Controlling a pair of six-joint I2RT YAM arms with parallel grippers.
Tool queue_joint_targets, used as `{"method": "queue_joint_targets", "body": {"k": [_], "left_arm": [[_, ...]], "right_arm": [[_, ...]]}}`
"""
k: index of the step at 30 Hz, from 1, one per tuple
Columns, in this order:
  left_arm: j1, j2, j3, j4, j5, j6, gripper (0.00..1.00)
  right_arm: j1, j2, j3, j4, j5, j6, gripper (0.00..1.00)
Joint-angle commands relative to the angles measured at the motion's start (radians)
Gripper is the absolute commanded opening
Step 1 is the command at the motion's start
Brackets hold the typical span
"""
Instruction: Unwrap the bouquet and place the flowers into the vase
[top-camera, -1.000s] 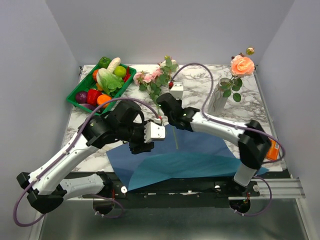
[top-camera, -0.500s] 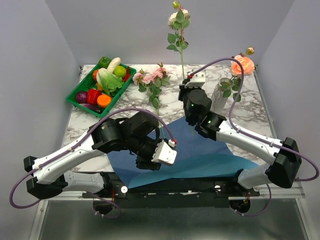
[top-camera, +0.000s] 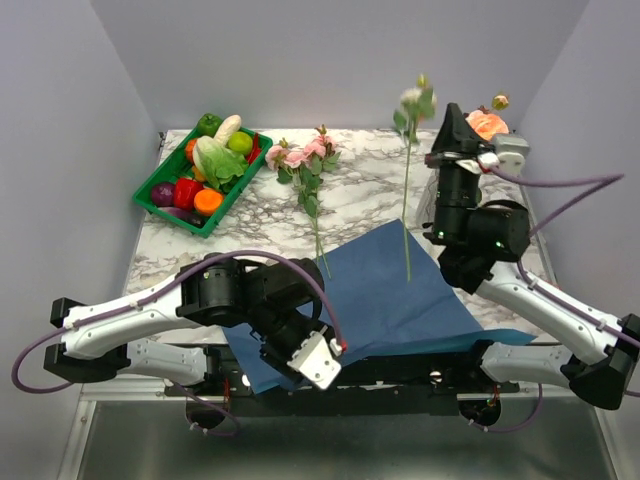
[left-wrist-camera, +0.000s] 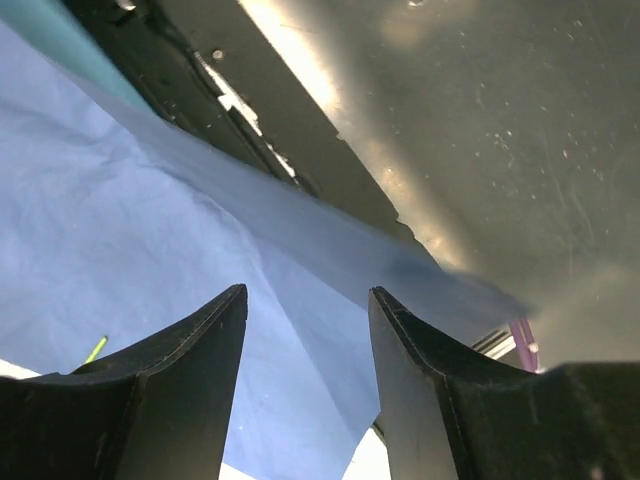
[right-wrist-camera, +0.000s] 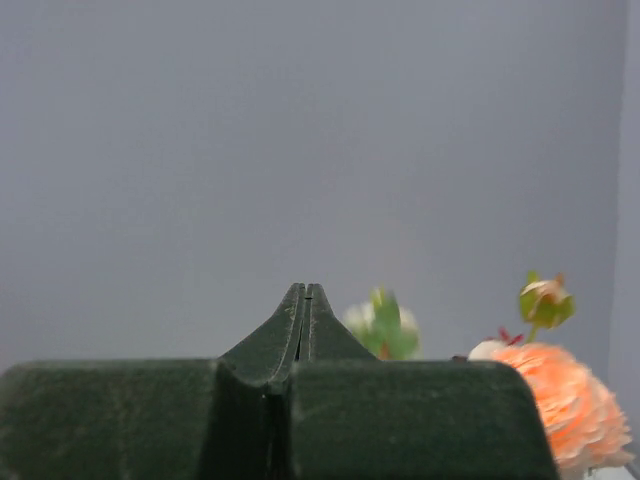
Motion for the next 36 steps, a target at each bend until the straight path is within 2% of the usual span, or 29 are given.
{"method": "queue_joint_targets", "body": {"k": [1, 3, 4, 6, 8, 9, 10, 12, 13, 15, 16, 18, 19, 20, 21, 26, 28, 31, 32, 33, 36], "left_arm": [[-0.063, -0.001, 0.038, -0.038, -0.122, 0.074, 0.58], [-0.065, 0.002, 0.078, 0.001, -0.219, 0.094, 0.57], [-0.065, -0.001, 0.081, 0.032, -0.345, 0.096, 0.57], [-0.031, -0.014, 0.064, 0.105, -0.412, 0.106, 0.57], [0.006, -0.019, 0.064, 0.12, -0.425, 0.069, 0.56], [0.012, -0.019, 0.068, 0.129, -0.428, 0.03, 0.51], [0.02, -0.019, 0.075, 0.126, -0.423, 0.004, 0.49], [0.032, -0.051, 0.049, 0.124, -0.379, -0.016, 0.47], [0.034, -0.066, 0.03, 0.118, -0.351, 0.0, 0.47], [0.031, -0.088, -0.014, 0.085, -0.29, 0.072, 0.49], [0.023, -0.088, -0.02, 0.078, -0.285, 0.085, 0.49], [0.014, -0.085, -0.025, 0.071, -0.3, 0.117, 0.5], [0.011, -0.085, -0.024, 0.078, -0.311, 0.128, 0.5], [0.011, -0.088, -0.022, 0.09, -0.328, 0.137, 0.5], [0.011, -0.094, -0.02, 0.112, -0.358, 0.152, 0.5], [0.011, -0.126, -0.086, 0.16, -0.411, 0.162, 0.49], [0.009, -0.148, -0.178, 0.169, -0.437, 0.166, 0.5], [0.044, -0.172, -0.364, 0.253, -0.524, 0.189, 0.51], [0.076, -0.169, -0.4, 0.27, -0.555, 0.22, 0.51], [0.197, -0.148, -0.446, 0.297, -0.543, 0.234, 0.5], [0.397, -0.038, -0.458, 0.327, -0.486, 0.245, 0.47]], "right_arm": [[-0.009, -0.053, -0.073, 0.268, -0.132, -0.182, 0.01], [-0.009, -0.068, -0.099, 0.289, -0.16, -0.185, 0.01], [-0.007, -0.074, -0.099, 0.239, -0.166, -0.135, 0.01], [-0.009, -0.104, -0.084, 0.125, -0.175, -0.063, 0.01], [-0.007, -0.133, -0.062, -0.112, -0.191, 0.089, 0.01], [-0.009, -0.142, -0.038, -0.216, -0.195, 0.15, 0.01], [-0.009, -0.143, -0.03, -0.404, -0.203, 0.258, 0.01], [-0.009, -0.104, -0.044, -0.502, -0.215, 0.296, 0.01], [-0.009, -0.079, -0.033, -0.614, -0.191, 0.336, 0.01], [-0.009, 0.023, 0.011, -0.748, -0.124, 0.387, 0.34], [-0.009, 0.068, 0.071, -0.9, -0.061, 0.443, 0.41], [-0.009, 0.131, 0.131, -1.062, -0.024, 0.508, 0.56], [-0.007, 0.178, 0.149, -1.172, -0.013, 0.601, 0.63], [-0.009, 0.191, 0.148, -1.22, -0.017, 0.642, 0.72], [-0.009, 0.202, 0.142, -1.262, -0.028, 0.682, 0.75], [-0.009, 0.197, 0.067, -1.538, -0.118, 1.001, 0.82], [-0.009, 0.2, 0.073, -1.671, -0.18, 1.113, 0.82], [-0.009, 0.222, 0.093, -1.821, -0.191, 1.207, 0.78], [-0.009, 0.228, 0.085, -1.834, -0.185, 1.223, 0.76], [-0.015, 0.234, 0.061, -1.83, -0.182, 1.229, 0.75], [-0.018, 0.243, 0.029, -1.77, -0.169, 1.263, 0.72]]}}
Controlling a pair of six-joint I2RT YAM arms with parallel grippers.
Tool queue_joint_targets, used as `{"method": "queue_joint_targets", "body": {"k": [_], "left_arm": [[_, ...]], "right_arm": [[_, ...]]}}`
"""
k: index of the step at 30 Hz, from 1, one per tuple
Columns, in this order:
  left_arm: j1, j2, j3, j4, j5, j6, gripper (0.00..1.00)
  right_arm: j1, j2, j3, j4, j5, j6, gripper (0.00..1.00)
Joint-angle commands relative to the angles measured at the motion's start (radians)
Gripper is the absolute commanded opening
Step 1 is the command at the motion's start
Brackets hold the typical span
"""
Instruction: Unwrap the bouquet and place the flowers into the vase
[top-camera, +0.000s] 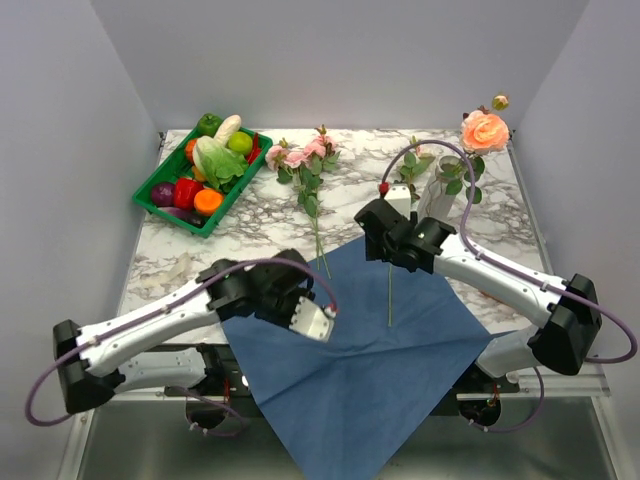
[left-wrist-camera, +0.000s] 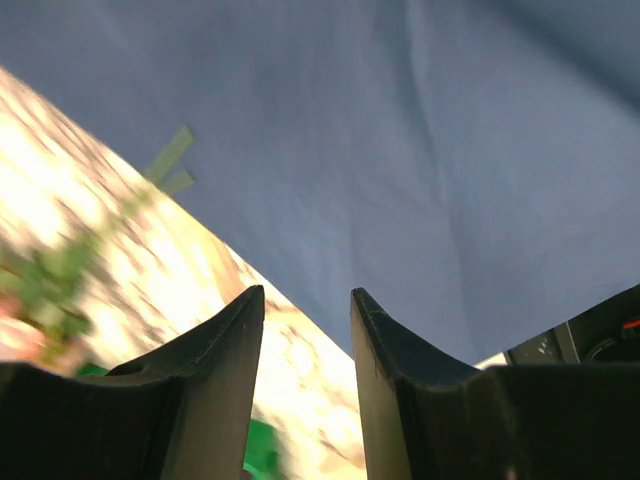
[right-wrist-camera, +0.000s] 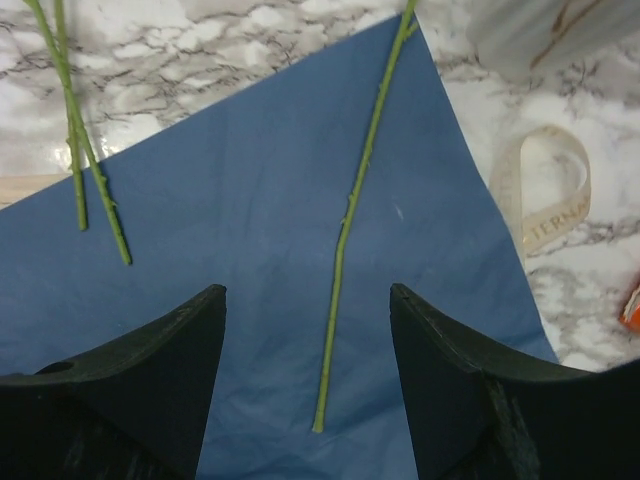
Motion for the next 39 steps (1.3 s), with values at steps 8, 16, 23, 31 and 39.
{"method": "queue_joint_targets", "body": {"k": [8, 16, 23, 31, 39], "left_arm": [[0.583, 0.28, -0.068, 0.102, 0.105, 0.042, 0.51], [0.847, 0.47, 0.021, -0.108, 0.31, 0.12, 0.63], [1.021, 0.697, 0.093, -0.206, 0.396, 0.179, 0.67], [1.075, 0.801, 0.103, -0.199, 0.38, 0.211, 0.67], [1.094, 0.84, 0.071, -0.142, 0.356, 0.208, 0.6]], "right_arm": [[-0.009, -0.02, -0.208, 0.182, 0.066, 0.173, 0.67], [0.01, -0.061, -0.302, 0.331, 0.1, 0.134, 0.66], [0.05, -0.086, -0.333, 0.397, 0.137, 0.108, 0.66], [0.073, -0.121, -0.36, 0.448, 0.147, 0.087, 0.64], [0.077, -0.164, -0.37, 0.467, 0.144, 0.071, 0.61]]}}
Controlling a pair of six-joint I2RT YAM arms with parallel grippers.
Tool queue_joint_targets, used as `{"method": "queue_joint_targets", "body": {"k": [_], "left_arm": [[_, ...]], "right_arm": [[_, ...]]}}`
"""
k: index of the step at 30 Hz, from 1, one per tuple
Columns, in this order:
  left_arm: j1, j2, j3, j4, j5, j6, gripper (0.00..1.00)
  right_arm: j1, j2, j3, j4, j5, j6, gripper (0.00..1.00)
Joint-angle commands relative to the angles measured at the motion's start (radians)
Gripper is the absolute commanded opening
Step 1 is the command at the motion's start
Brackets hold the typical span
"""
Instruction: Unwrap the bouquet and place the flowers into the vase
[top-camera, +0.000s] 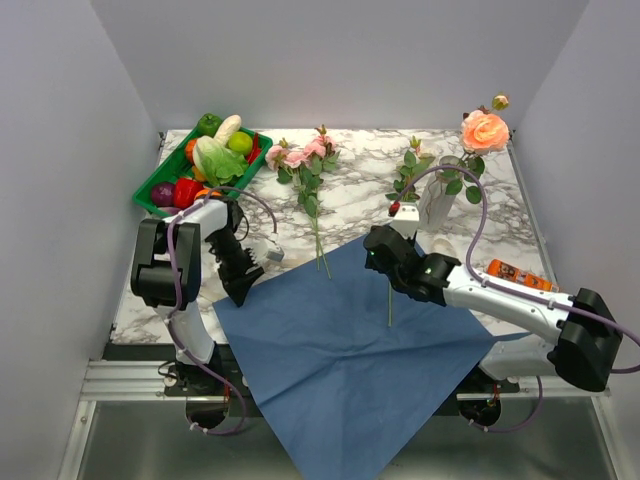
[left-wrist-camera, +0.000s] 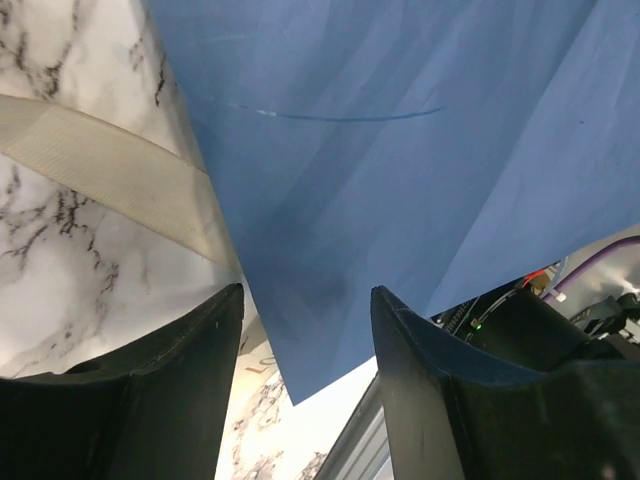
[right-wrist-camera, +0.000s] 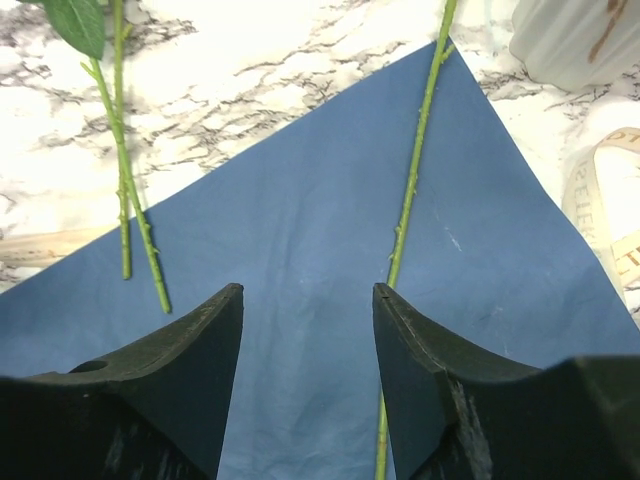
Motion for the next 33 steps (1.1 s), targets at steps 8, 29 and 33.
{"method": "queue_joint_targets", "body": {"k": [8, 29, 33], "left_arm": [[0.032, 0.031, -0.001, 0.023, -0.003, 0.018, 0.14], [0.073, -0.091, 0.134, 0.332, -0.406, -0.131, 0.0], [0.069, -0.083, 0.163, 0.405, -0.406, -0.218, 0.0]], "right_arm": [[0.015, -0.047, -0.024, 0.041, 0.025, -0.011, 0.59], [0.062, 0.028, 0.085, -0.309, 0.069, 0.232, 0.8], [0.073, 0.03, 0.081, -0.395, 0.008, 0.313, 0.83]]}}
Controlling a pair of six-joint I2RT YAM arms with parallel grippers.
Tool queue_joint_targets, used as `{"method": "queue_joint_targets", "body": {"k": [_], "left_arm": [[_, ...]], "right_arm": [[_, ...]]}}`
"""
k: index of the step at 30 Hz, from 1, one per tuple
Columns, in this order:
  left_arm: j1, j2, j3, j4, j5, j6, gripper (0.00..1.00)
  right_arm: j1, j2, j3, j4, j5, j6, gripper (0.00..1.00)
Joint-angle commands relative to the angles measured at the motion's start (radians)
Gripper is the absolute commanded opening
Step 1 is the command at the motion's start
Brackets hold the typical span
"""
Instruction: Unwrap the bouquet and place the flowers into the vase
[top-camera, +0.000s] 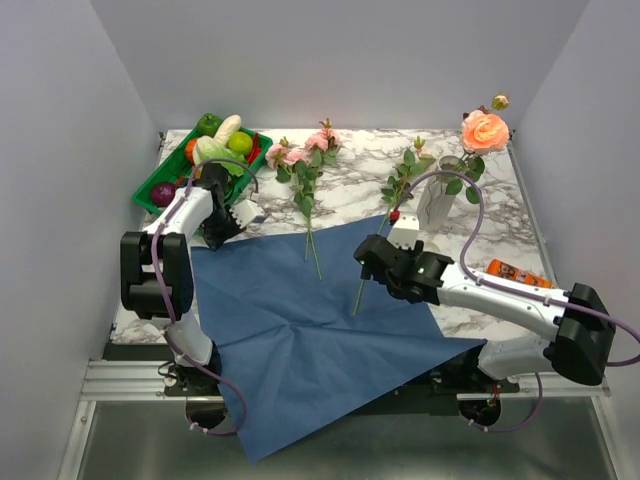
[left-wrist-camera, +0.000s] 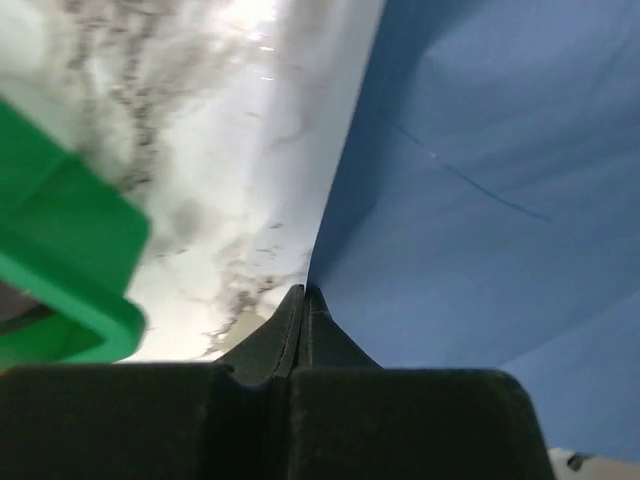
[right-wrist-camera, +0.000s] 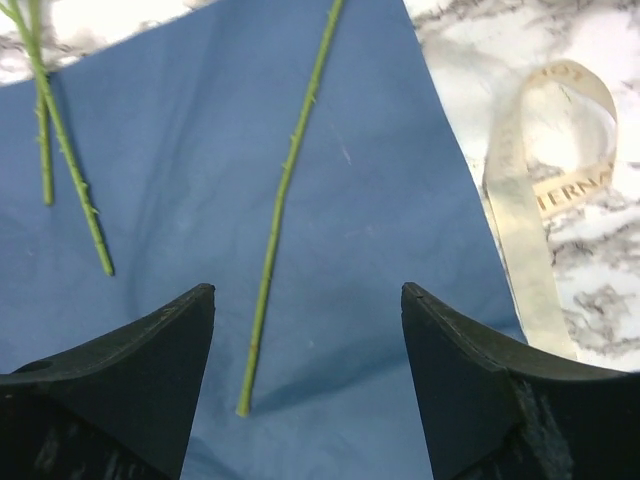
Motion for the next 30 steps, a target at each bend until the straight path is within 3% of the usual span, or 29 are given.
{"method": "queue_joint_targets", "body": {"k": [1, 5, 6, 11, 12, 14, 19, 23, 26, 27, 30], "left_arm": [[0.001, -0.004, 0.04, 0.124, -0.048, -0.113, 0.0], [-0.002, -0.055, 0.013, 0.127, -0.003, -0.127, 0.04], [-0.002, -0.064, 0.003, 0.103, 0.006, -0.12, 0.17], [0.0, -0.156, -0.023, 0.034, 0.037, -0.097, 0.44], [0.001, -0.175, -0.026, 0.017, 0.043, -0.09, 0.62], [0.001, -0.221, -0.023, -0.001, 0.052, -0.078, 0.74], [0.0, -0.277, 0.051, -0.116, 0.128, -0.072, 0.75], [-0.065, -0.33, 0.023, -0.178, 0.193, -0.017, 0.74], [-0.158, -0.368, -0.047, -0.144, 0.162, -0.027, 0.73], [-0.177, -0.374, -0.058, -0.129, 0.161, -0.044, 0.73], [-0.201, -0.377, -0.061, -0.139, 0.187, -0.063, 0.72]], "right_arm": [[0.03, -0.011, -0.005, -0.154, -0.019, 0.155, 0.83], [0.07, -0.106, -0.091, -0.142, 0.019, 0.229, 0.82], [0.073, -0.138, -0.1, -0.141, 0.02, 0.227, 0.82], [0.082, -0.206, -0.066, -0.156, -0.015, 0.131, 0.82], [0.084, -0.213, -0.057, -0.157, -0.03, 0.122, 0.83], [0.084, -0.235, -0.018, -0.164, -0.056, 0.079, 0.85], [0.11, -0.389, -0.08, -0.159, -0.171, 0.031, 0.84], [0.11, -0.496, -0.193, -0.046, -0.202, -0.001, 0.86], [0.099, -0.343, -0.081, -0.058, -0.09, 0.008, 0.88], [0.087, -0.199, -0.033, -0.079, -0.069, 0.019, 0.87], [0.027, -0.013, 0.133, -0.121, -0.049, 0.037, 0.77]]}}
